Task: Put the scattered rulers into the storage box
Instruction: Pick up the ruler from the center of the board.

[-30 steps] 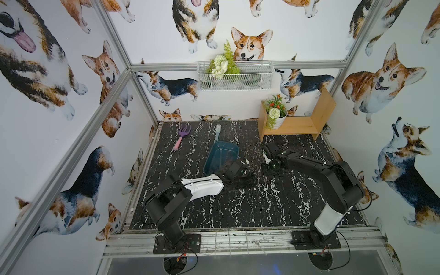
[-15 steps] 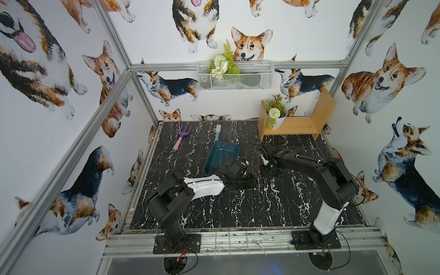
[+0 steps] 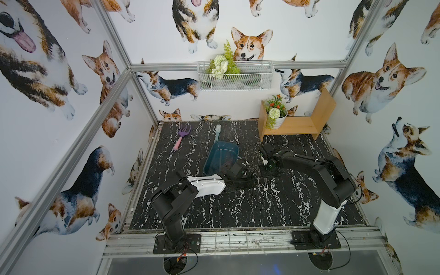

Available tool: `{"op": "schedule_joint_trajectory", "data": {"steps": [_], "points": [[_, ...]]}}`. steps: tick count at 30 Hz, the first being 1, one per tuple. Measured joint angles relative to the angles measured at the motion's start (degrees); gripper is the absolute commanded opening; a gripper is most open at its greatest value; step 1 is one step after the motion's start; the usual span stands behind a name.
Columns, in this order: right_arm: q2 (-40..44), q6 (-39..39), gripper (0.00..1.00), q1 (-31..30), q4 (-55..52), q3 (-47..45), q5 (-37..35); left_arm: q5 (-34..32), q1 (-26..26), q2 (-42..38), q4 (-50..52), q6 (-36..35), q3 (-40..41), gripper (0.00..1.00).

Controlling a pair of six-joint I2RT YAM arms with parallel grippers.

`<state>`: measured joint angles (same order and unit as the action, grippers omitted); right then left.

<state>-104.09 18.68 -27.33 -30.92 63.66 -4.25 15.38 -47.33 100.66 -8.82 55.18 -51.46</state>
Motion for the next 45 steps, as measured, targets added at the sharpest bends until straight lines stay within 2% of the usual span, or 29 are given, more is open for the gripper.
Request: {"op": "schedule_joint_trajectory", "data": {"steps": [33, 45], "points": [[2.0, -1.2, 0.11, 4.2, 7.7, -5.6, 8.6, -1.4, 1.4, 13.6, -0.3, -0.3, -12.3, 0.43], [2.8, -1.2, 0.11, 5.8, 11.8, -8.1, 11.9, 0.7, 1.3, 16.1, -3.8, 0.9, -13.5, 0.35]]}}
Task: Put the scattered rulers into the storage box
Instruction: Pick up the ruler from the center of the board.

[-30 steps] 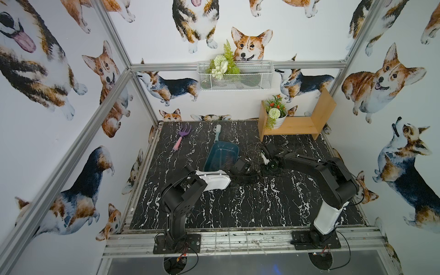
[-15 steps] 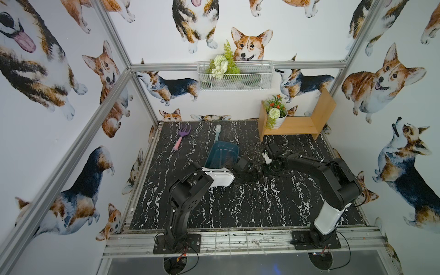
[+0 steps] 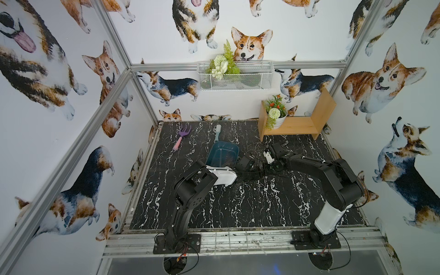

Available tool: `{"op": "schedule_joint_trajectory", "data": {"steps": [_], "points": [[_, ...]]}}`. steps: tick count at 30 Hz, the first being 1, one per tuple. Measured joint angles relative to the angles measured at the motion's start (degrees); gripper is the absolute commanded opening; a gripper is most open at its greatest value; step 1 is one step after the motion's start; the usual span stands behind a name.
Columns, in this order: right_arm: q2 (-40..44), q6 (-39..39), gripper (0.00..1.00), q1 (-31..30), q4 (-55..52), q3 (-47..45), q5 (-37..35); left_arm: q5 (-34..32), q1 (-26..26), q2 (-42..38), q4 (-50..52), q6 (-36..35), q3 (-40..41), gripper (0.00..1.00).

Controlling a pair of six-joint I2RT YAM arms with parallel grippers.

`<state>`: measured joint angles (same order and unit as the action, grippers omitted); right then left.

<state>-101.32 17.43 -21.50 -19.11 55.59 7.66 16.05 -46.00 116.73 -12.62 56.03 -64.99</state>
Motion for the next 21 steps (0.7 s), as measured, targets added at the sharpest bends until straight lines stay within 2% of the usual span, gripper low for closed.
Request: {"op": "schedule_joint_trajectory", "data": {"steps": [11, 21], "points": [[0.8, 0.0, 0.11, 1.4, 4.5, -2.3, 3.0, 3.0, 0.3, 0.4, -5.6, 6.7, 2.8, 0.17], [2.6, 0.1, 0.11, 1.6, 5.3, -3.0, 2.2, 5.1, 0.7, 0.4, -10.7, 11.5, 3.9, 0.02]]}}
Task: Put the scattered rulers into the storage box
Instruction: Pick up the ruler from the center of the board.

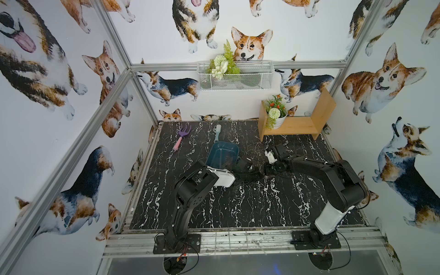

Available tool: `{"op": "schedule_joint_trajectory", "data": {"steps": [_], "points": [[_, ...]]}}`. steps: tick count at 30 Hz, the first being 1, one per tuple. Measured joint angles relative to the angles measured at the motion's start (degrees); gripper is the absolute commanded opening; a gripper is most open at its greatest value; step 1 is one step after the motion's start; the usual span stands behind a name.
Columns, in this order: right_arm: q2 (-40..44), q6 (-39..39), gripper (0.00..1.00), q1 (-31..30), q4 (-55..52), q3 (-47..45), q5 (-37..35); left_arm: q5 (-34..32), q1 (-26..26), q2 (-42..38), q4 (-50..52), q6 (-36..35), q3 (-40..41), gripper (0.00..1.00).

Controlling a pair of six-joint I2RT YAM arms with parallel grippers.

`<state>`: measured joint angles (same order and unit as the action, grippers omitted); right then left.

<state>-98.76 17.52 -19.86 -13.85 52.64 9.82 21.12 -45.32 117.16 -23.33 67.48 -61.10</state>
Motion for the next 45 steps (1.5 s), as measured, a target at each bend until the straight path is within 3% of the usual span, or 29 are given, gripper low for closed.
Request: {"op": "schedule_joint_trajectory", "data": {"steps": [10, 16, 19, 28, 33, 45], "points": [[1.4, 0.1, 0.14, 0.0, -6.3, 1.0, -2.3, -0.1, 0.3, -0.5, -3.4, 1.3, 0.3, 0.00], [2.3, 0.1, 0.43, 0.1, -9.0, 1.4, -4.3, -0.4, 0.3, -3.7, -3.0, 0.5, 1.9, 0.01], [2.8, 0.1, 0.51, 0.1, -10.1, 1.4, -5.5, -1.4, -0.1, -6.1, -1.4, -0.6, 2.2, 0.02], [6.0, 0.1, 0.56, 0.1, -11.0, 0.6, -6.8, -4.2, -2.7, -12.0, 5.7, -6.0, -0.2, 0.05], [8.1, 0.2, 0.69, 0.4, -11.4, 1.3, -7.1, -4.9, -3.5, -13.6, 8.0, -7.5, -0.5, 0.05], [5.3, 0.3, 0.76, 3.4, -11.4, -0.5, -8.3, -5.7, -3.8, -15.9, 8.5, -7.8, 0.9, 0.06]]}}
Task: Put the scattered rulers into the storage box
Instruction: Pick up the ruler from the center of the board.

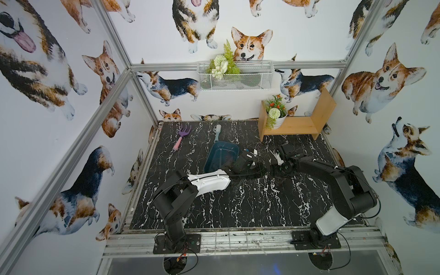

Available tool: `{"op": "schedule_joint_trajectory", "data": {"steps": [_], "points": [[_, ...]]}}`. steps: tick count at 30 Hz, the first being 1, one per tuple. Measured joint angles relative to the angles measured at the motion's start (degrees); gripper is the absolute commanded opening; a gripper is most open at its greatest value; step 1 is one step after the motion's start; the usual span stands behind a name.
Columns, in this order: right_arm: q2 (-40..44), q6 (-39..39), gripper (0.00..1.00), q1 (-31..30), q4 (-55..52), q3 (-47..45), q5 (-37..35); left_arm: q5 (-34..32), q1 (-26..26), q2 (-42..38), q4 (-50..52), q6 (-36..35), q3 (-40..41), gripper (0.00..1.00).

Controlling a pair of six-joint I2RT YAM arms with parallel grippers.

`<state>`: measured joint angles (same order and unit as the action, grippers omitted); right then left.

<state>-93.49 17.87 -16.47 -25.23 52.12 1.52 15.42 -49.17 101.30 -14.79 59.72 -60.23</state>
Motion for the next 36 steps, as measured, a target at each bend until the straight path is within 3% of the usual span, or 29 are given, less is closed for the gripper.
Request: {"op": "schedule_joint_trajectory", "data": {"steps": [14, 30, 36], "points": [[4.7, 2.7, 0.76, -1.0, 2.8, -5.8, 1.9, -0.2, 0.0, -0.7, 0.2, -0.1, 0.4, 0.06], [8.9, 8.9, 0.70, -10.1, 2.7, -9.7, 2.4, -1.2, 0.0, -3.0, 0.5, -0.7, 2.2, 0.06], [9.9, 10.3, 0.67, -10.9, -0.2, -8.2, 2.9, -1.6, 0.0, -3.4, 0.9, -0.9, 2.6, 0.07]]}}
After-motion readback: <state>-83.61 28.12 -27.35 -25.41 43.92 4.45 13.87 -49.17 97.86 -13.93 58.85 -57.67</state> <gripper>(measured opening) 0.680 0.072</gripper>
